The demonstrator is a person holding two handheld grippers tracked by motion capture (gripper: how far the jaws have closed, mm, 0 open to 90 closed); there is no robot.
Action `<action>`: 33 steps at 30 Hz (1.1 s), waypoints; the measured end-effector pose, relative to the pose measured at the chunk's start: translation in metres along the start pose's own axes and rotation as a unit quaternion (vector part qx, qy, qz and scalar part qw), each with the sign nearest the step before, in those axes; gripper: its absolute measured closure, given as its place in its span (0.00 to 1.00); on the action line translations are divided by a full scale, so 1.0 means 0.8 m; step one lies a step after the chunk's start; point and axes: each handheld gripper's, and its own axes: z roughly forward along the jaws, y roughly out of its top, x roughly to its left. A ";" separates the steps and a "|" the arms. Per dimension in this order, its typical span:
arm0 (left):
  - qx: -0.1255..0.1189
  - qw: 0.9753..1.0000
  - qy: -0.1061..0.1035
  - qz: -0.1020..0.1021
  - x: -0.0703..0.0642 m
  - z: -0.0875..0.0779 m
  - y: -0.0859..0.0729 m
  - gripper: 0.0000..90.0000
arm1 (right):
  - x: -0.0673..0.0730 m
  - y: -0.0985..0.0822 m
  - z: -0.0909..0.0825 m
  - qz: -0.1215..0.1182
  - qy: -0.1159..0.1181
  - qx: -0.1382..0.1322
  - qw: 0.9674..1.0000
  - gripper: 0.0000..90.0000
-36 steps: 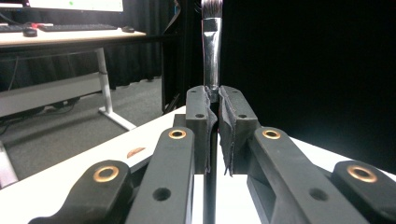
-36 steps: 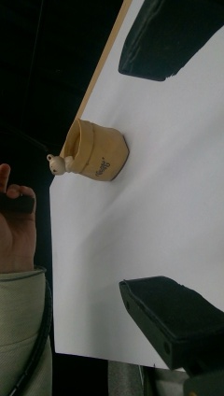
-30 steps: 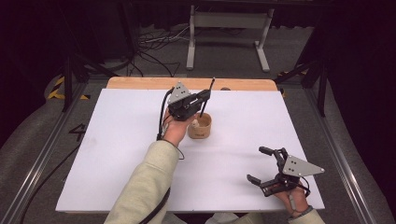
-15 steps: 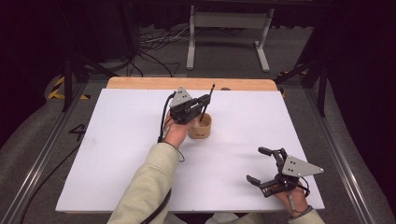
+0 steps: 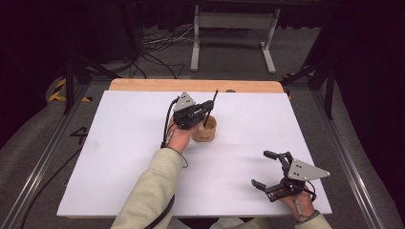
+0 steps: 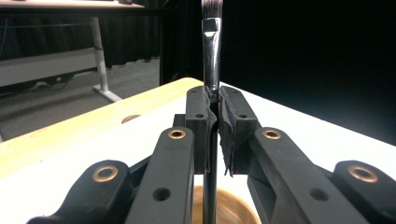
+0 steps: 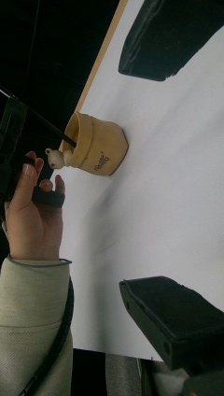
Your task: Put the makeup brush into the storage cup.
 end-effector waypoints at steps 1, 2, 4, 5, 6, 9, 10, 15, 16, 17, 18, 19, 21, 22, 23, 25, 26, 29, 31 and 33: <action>0.002 1.000 -0.002 -0.002 -0.001 0.000 -0.001 0.92 | 0.000 0.000 0.000 0.000 0.000 0.000 1.000 0.00; 0.005 1.000 -0.001 -0.001 -0.001 0.000 -0.002 0.92 | 0.000 0.000 0.000 0.000 0.000 0.000 1.000 0.00; 0.007 1.000 -0.001 -0.002 -0.001 0.001 -0.004 0.92 | 0.000 -0.001 0.001 0.001 0.001 0.000 1.000 0.00; 0.007 1.000 -0.002 -0.003 0.000 0.001 -0.005 0.92 | 0.000 -0.001 0.002 0.001 0.002 0.001 1.000 0.00; 0.007 1.000 -0.002 -0.005 0.000 0.000 -0.006 0.91 | 0.000 -0.001 0.002 0.001 0.002 0.001 1.000 0.00; 0.010 1.000 -0.003 -0.007 0.001 -0.001 -0.006 0.91 | 0.000 -0.001 0.002 0.001 0.002 0.001 1.000 0.00; 0.010 1.000 0.000 -0.009 0.001 -0.001 -0.005 0.91 | 0.000 -0.001 0.002 0.002 0.002 0.001 1.000 0.00; 0.005 1.000 -0.012 -0.018 0.002 -0.001 -0.002 0.70 | 0.000 -0.002 0.002 0.004 0.003 0.003 1.000 0.00; 0.003 1.000 -0.016 -0.026 0.002 -0.001 -0.001 0.54 | 0.000 -0.002 0.002 0.004 0.003 0.003 1.000 0.00; 0.000 0.999 -0.022 -0.033 0.002 -0.001 0.000 0.39 | 0.000 -0.002 0.002 0.004 0.002 0.003 1.000 0.00; -0.001 0.999 -0.022 -0.036 0.002 -0.002 0.002 0.34 | 0.000 -0.002 0.002 0.004 0.002 0.002 1.000 0.00; -0.008 0.999 -0.027 -0.043 0.002 -0.006 0.005 0.30 | -0.001 -0.002 0.002 0.005 0.001 0.002 1.000 0.00; -0.010 0.998 -0.025 -0.048 0.001 -0.008 0.007 0.25 | -0.001 -0.002 0.002 0.005 0.000 0.002 1.000 0.00; -0.011 0.998 -0.026 -0.047 0.001 -0.010 0.009 0.22 | -0.001 -0.002 0.002 0.005 -0.001 0.002 1.000 0.00; -0.013 0.998 -0.027 -0.047 0.001 -0.011 0.009 0.20 | -0.001 -0.002 0.002 0.005 -0.001 0.002 1.000 0.00; -0.011 0.999 -0.026 -0.036 0.000 -0.015 0.012 0.16 | -0.001 -0.001 0.002 0.004 -0.002 0.003 1.000 0.00; -0.008 0.999 -0.028 -0.024 -0.001 -0.018 0.013 0.15 | 0.000 -0.001 0.002 0.003 -0.002 0.003 1.000 0.00; -0.009 0.999 -0.035 -0.015 -0.003 -0.023 0.017 0.09 | -0.001 -0.001 0.001 0.004 -0.005 0.001 1.000 0.00; -0.009 0.999 -0.036 -0.026 -0.003 -0.028 0.020 0.03 | -0.002 -0.001 0.001 0.005 -0.007 0.000 1.000 0.00; -0.004 0.999 -0.037 -0.027 -0.005 -0.032 0.025 0.01 | -0.002 -0.001 0.000 0.006 -0.012 0.001 1.000 0.00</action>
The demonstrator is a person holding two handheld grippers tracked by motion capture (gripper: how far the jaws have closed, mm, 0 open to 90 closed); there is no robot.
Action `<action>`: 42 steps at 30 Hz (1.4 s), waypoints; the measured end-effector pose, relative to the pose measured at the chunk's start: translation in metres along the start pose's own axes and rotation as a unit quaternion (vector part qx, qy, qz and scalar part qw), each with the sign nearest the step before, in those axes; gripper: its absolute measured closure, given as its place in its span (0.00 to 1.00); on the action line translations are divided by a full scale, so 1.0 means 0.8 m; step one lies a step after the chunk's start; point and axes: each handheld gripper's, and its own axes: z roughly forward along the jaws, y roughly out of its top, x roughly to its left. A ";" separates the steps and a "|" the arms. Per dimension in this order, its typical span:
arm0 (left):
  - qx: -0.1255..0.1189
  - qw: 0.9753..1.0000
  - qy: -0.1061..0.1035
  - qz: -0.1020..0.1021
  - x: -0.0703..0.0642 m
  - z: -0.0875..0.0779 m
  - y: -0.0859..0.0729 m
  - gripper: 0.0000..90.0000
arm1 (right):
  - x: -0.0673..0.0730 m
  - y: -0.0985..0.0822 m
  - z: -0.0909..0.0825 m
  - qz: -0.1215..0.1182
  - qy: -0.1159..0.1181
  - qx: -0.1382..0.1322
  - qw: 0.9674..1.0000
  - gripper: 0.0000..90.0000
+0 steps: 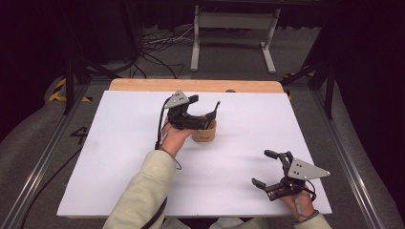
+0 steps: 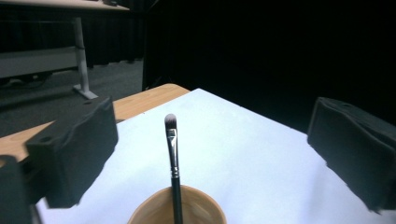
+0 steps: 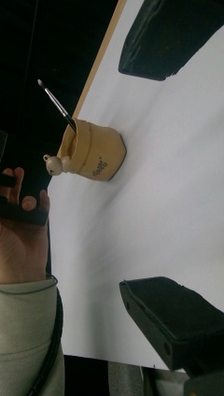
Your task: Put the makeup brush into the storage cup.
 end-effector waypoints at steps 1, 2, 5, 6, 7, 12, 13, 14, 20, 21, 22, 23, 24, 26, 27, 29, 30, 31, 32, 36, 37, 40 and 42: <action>0.003 1.000 -0.001 -0.001 -0.001 -0.002 0.001 0.01 | -0.001 0.000 -0.001 0.000 -0.003 -0.002 1.000 0.00; 0.003 1.000 -0.001 0.003 -0.003 -0.004 0.004 0.01 | -0.001 0.000 -0.001 0.001 -0.003 -0.004 1.000 0.00; -0.001 1.000 -0.003 0.011 -0.006 -0.011 0.008 0.00 | -0.002 0.000 -0.002 0.004 -0.005 -0.004 1.000 0.00; 0.000 1.000 -0.004 0.012 -0.007 -0.013 0.009 0.00 | -0.003 0.000 -0.002 0.006 -0.006 -0.005 1.000 0.00; 0.002 1.000 -0.004 0.014 -0.008 -0.016 0.010 0.00 | -0.003 0.000 -0.002 0.007 -0.008 -0.005 1.000 0.00; 0.003 1.000 -0.011 0.010 -0.011 -0.029 0.014 0.00 | -0.005 0.000 -0.003 0.013 -0.014 -0.008 1.000 0.00; 0.001 1.000 -0.011 0.013 -0.012 -0.032 0.014 0.00 | -0.006 0.000 -0.004 0.015 -0.016 -0.007 1.000 0.00; 0.002 1.000 -0.011 0.019 -0.013 -0.035 0.014 0.00 | -0.007 0.000 -0.004 0.016 -0.017 -0.008 1.000 0.00; -0.004 1.000 -0.008 0.018 -0.013 -0.057 0.012 0.00 | -0.010 0.000 -0.005 0.025 -0.027 -0.006 0.999 0.00; -0.004 1.000 -0.008 0.018 -0.013 -0.057 0.012 0.00 | -0.011 -0.001 -0.005 0.026 -0.029 -0.005 0.999 0.00; -0.007 1.000 -0.008 0.018 -0.012 -0.064 0.010 0.00 | -0.011 -0.001 -0.006 0.029 -0.031 -0.004 0.999 0.00; -0.009 1.000 -0.008 0.019 -0.011 -0.067 0.009 0.00 | -0.011 -0.001 -0.006 0.029 -0.034 -0.004 0.999 0.00; -0.010 1.000 -0.009 0.015 -0.012 -0.071 0.008 0.00 | -0.012 -0.001 -0.006 0.030 -0.036 -0.004 0.999 0.00; -0.010 1.000 -0.006 0.015 -0.011 -0.079 0.005 0.00 | -0.013 -0.001 -0.007 0.034 -0.038 -0.003 0.999 0.00; -0.013 1.000 -0.005 0.016 -0.011 -0.081 0.003 0.00 | -0.014 -0.002 -0.007 0.034 -0.041 -0.003 0.999 0.00; -0.017 1.000 -0.001 0.020 -0.010 -0.088 0.001 0.00 | -0.014 -0.002 -0.007 0.036 -0.044 -0.001 0.998 0.00; -0.018 1.000 0.001 0.021 -0.010 -0.092 -0.001 0.00 | -0.014 -0.002 -0.007 0.036 -0.046 -0.001 0.998 0.00; -0.019 1.000 0.002 0.022 -0.010 -0.095 -0.002 0.00 | -0.014 -0.002 -0.008 0.037 -0.048 -0.001 0.998 0.00; -0.019 1.000 0.004 0.023 -0.010 -0.099 -0.004 0.00 | -0.015 -0.002 -0.008 0.037 -0.050 -0.001 0.998 0.00; -0.018 1.000 0.007 0.023 -0.010 -0.115 -0.013 0.00 | -0.017 -0.003 -0.009 0.045 -0.058 0.001 0.997 0.00; -0.018 1.000 0.009 0.024 -0.010 -0.118 -0.014 0.00 | -0.017 -0.003 -0.009 0.046 -0.059 0.000 0.997 0.00; -0.024 1.000 0.006 0.019 -0.011 -0.132 -0.021 0.00 | -0.018 -0.004 -0.009 0.049 -0.061 0.001 0.997 0.00; -0.025 0.999 0.007 0.019 -0.011 -0.139 -0.025 0.00 | -0.019 -0.004 -0.009 0.050 -0.063 0.002 0.997 0.00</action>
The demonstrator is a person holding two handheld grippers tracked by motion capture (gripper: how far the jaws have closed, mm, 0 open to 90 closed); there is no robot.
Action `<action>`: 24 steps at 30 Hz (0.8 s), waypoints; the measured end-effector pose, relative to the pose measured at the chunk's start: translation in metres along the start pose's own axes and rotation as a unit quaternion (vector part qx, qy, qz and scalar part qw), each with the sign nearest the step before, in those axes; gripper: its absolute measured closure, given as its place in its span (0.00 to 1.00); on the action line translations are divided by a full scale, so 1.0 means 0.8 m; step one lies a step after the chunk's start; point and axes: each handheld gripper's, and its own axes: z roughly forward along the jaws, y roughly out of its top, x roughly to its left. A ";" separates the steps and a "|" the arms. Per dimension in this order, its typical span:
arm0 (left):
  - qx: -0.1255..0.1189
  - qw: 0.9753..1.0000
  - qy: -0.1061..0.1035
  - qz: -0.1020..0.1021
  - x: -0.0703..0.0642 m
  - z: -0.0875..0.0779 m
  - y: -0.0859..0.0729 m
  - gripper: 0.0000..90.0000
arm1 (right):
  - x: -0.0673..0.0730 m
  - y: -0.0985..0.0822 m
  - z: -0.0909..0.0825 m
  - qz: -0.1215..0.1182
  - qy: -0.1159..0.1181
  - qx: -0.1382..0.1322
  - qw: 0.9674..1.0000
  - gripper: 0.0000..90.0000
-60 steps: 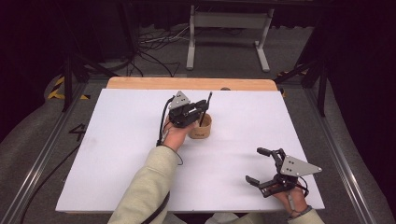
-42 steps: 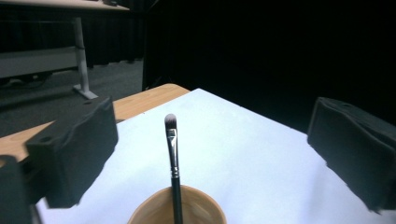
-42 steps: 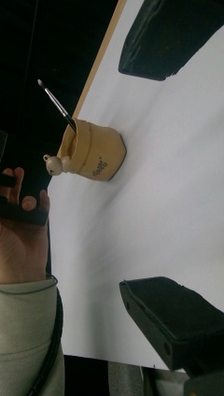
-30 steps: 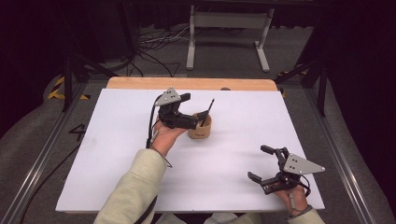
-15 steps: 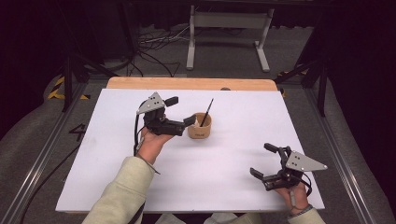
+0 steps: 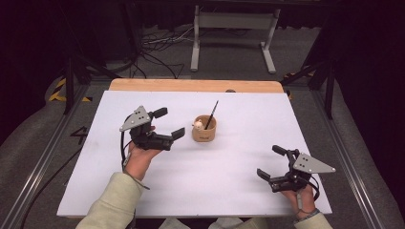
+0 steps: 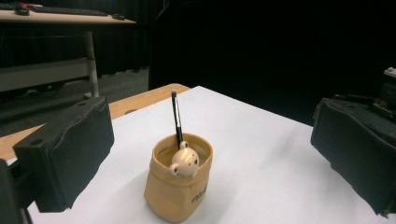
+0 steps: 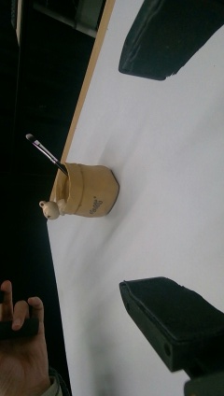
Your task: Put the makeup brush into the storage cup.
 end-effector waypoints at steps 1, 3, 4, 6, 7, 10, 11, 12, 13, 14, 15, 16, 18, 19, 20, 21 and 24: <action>-0.002 1.000 0.002 -0.001 0.000 -0.004 -0.002 0.00 | 0.000 0.000 0.000 0.000 -0.001 0.000 1.000 0.00; -0.002 1.000 0.007 0.002 0.000 -0.012 -0.005 0.00 | 0.000 0.000 0.000 0.001 -0.002 0.001 1.000 0.00; -0.001 1.000 0.009 0.004 0.000 -0.016 -0.007 0.00 | 0.000 0.000 0.000 0.001 -0.002 0.002 1.000 0.00; 0.005 1.000 0.013 0.005 -0.001 -0.022 -0.010 0.00 | 0.000 0.000 0.000 0.001 -0.003 0.002 1.000 0.00; 0.007 1.000 0.014 0.008 -0.001 -0.026 -0.011 0.00 | 0.000 0.000 0.000 0.002 -0.003 0.002 1.000 0.00; 0.009 1.000 0.016 0.012 -0.003 -0.034 -0.015 0.00 | -0.001 -0.001 0.000 0.003 -0.003 0.000 1.000 0.00; 0.008 1.000 0.017 0.012 -0.005 -0.043 -0.019 0.00 | -0.002 -0.001 0.000 0.003 -0.003 0.001 1.000 0.00; 0.008 1.000 0.017 0.012 -0.005 -0.046 -0.021 0.00 | -0.002 -0.001 -0.001 0.005 -0.004 0.002 1.000 0.00; 0.008 1.000 0.017 0.014 -0.005 -0.051 -0.023 0.00 | -0.002 -0.001 -0.001 0.006 -0.004 0.002 1.000 0.00; 0.008 1.000 0.019 0.015 -0.006 -0.055 -0.025 0.00 | -0.002 -0.002 -0.001 0.006 -0.004 0.002 1.000 0.00; 0.009 1.000 0.019 0.014 -0.006 -0.060 -0.028 0.00 | -0.003 -0.002 -0.001 0.006 -0.004 0.003 1.000 0.00; 0.011 1.000 0.019 0.014 -0.007 -0.064 -0.029 0.00 | -0.003 -0.002 -0.001 0.006 -0.005 0.003 1.000 0.00; 0.010 0.999 0.025 0.019 -0.007 -0.074 -0.032 0.00 | -0.003 -0.002 0.000 0.005 -0.004 0.004 1.000 0.00; 0.009 0.999 0.029 0.022 -0.007 -0.079 -0.034 0.00 | -0.003 -0.002 0.000 0.005 -0.005 0.004 1.000 0.00; 0.009 0.999 0.028 0.020 -0.008 -0.082 -0.035 0.00 | -0.003 -0.002 0.000 0.005 -0.005 0.005 1.000 0.00; 0.010 0.999 0.030 0.021 -0.008 -0.087 -0.037 0.00 | -0.003 -0.002 0.000 0.005 -0.004 0.005 1.000 0.00; 0.011 0.999 0.032 0.022 -0.009 -0.094 -0.042 0.00 | -0.003 -0.003 0.001 0.007 -0.004 0.006 1.000 0.00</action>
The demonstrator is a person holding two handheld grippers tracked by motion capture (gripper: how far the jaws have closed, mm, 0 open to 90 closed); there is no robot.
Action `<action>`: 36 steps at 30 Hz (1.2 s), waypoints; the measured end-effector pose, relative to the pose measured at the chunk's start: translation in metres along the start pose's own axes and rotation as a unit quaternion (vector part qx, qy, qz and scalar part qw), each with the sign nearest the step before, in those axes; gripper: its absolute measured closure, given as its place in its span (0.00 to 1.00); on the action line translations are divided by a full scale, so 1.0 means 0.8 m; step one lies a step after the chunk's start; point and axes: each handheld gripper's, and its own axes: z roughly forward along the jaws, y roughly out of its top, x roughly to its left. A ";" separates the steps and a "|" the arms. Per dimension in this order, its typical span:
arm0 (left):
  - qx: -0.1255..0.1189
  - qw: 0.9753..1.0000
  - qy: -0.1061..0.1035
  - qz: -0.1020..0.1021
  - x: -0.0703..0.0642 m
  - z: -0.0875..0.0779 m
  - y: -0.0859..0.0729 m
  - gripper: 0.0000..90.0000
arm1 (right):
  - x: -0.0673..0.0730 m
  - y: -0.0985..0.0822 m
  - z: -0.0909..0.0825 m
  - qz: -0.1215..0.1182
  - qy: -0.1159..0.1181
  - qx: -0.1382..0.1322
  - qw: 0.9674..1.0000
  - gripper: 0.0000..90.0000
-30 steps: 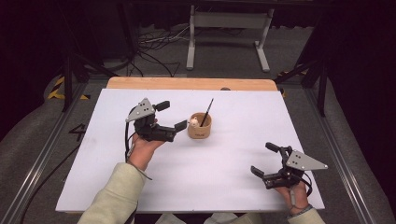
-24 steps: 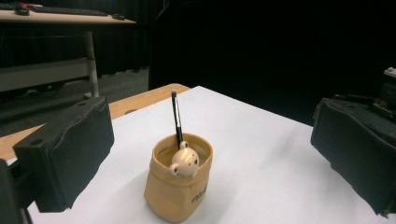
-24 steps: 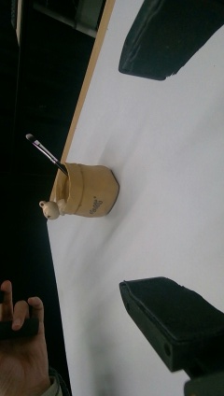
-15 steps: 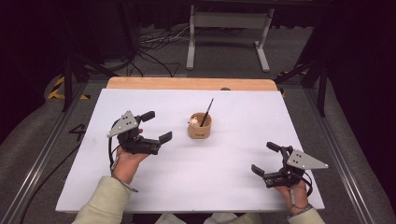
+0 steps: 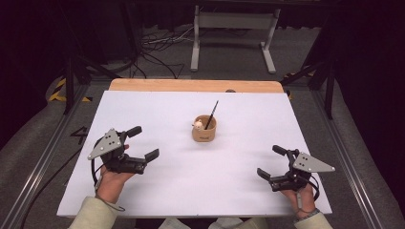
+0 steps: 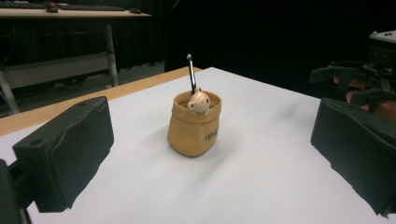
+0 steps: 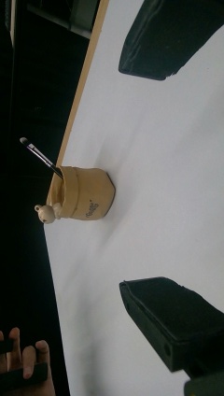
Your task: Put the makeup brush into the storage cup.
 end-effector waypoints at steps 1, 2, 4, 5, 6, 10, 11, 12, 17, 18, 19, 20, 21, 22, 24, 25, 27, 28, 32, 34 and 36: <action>0.002 1.000 -0.001 -0.003 -0.001 -0.004 -0.004 0.00 | 0.000 0.000 0.000 0.000 0.000 0.000 1.000 0.00; 0.005 1.000 -0.001 -0.004 -0.002 -0.007 -0.008 0.00 | 0.000 0.000 0.000 0.001 0.001 0.000 1.000 0.00; 0.006 1.000 0.001 -0.008 -0.003 -0.011 -0.014 0.00 | 0.000 0.000 0.001 0.001 0.001 0.001 1.000 0.00; 0.007 1.000 0.006 -0.009 -0.004 -0.014 -0.017 0.00 | 0.000 0.000 0.001 0.001 0.002 0.001 1.000 0.00; 0.006 1.000 0.007 -0.013 -0.005 -0.017 -0.020 0.00 | 0.000 0.000 0.001 0.000 0.002 0.001 1.000 0.00; 0.006 1.000 0.004 -0.007 -0.008 -0.022 -0.027 0.00 | 0.000 -0.001 0.001 0.000 0.003 0.001 1.000 0.00; 0.007 1.000 0.001 -0.004 -0.010 -0.024 -0.029 0.00 | 0.000 -0.001 0.001 0.000 0.004 0.001 1.000 0.00; 0.010 1.000 0.000 0.001 -0.010 -0.026 -0.030 0.00 | 0.000 -0.001 0.001 0.000 0.005 0.001 1.000 0.00; 0.007 1.000 -0.001 0.009 -0.011 -0.037 -0.038 0.00 | 0.000 -0.001 0.001 0.000 0.008 -0.002 1.000 0.00; 0.007 1.000 0.000 0.006 -0.010 -0.039 -0.040 0.00 | 0.000 -0.001 0.001 0.001 0.009 -0.003 1.000 0.00; 0.007 1.000 0.003 0.005 -0.009 -0.041 -0.042 0.00 | 0.000 -0.002 0.000 0.000 0.009 -0.003 1.000 0.00; 0.009 1.000 0.007 -0.001 -0.008 -0.044 -0.045 0.00 | 0.000 -0.002 0.001 0.001 0.010 -0.003 1.000 0.00; 0.011 1.000 0.010 -0.003 -0.007 -0.045 -0.046 0.00 | 0.000 -0.002 0.001 0.001 0.011 -0.003 1.000 0.00; 0.014 1.000 0.011 -0.008 -0.007 -0.047 -0.049 0.00 | 0.000 -0.002 0.001 0.001 0.011 -0.002 1.000 0.00; 0.023 1.000 0.010 -0.009 -0.007 -0.048 -0.056 0.00 | 0.001 -0.003 0.002 0.001 0.013 -0.003 1.000 0.00; 0.026 1.000 0.010 -0.008 -0.008 -0.048 -0.059 0.00 | 0.001 -0.002 0.002 0.000 0.015 -0.004 1.000 0.00; 0.034 0.999 0.010 -0.005 -0.010 -0.050 -0.063 0.00 | 0.003 -0.002 0.002 -0.002 0.017 -0.006 1.000 0.00; 0.032 0.999 0.010 -0.008 -0.011 -0.050 -0.065 0.00 | 0.004 -0.002 0.002 -0.002 0.017 -0.005 1.000 0.00; 0.022 1.000 0.009 -0.003 -0.010 -0.052 -0.066 0.00 | 0.005 -0.003 0.004 -0.005 0.018 0.000 1.000 0.00; 0.018 1.000 0.008 -0.005 -0.010 -0.052 -0.067 0.00 | 0.005 -0.004 0.003 -0.003 0.016 0.001 1.000 0.00; 0.017 1.000 0.011 -0.002 -0.009 -0.052 -0.067 0.00 | 0.004 -0.005 0.003 -0.004 0.015 0.002 1.000 0.00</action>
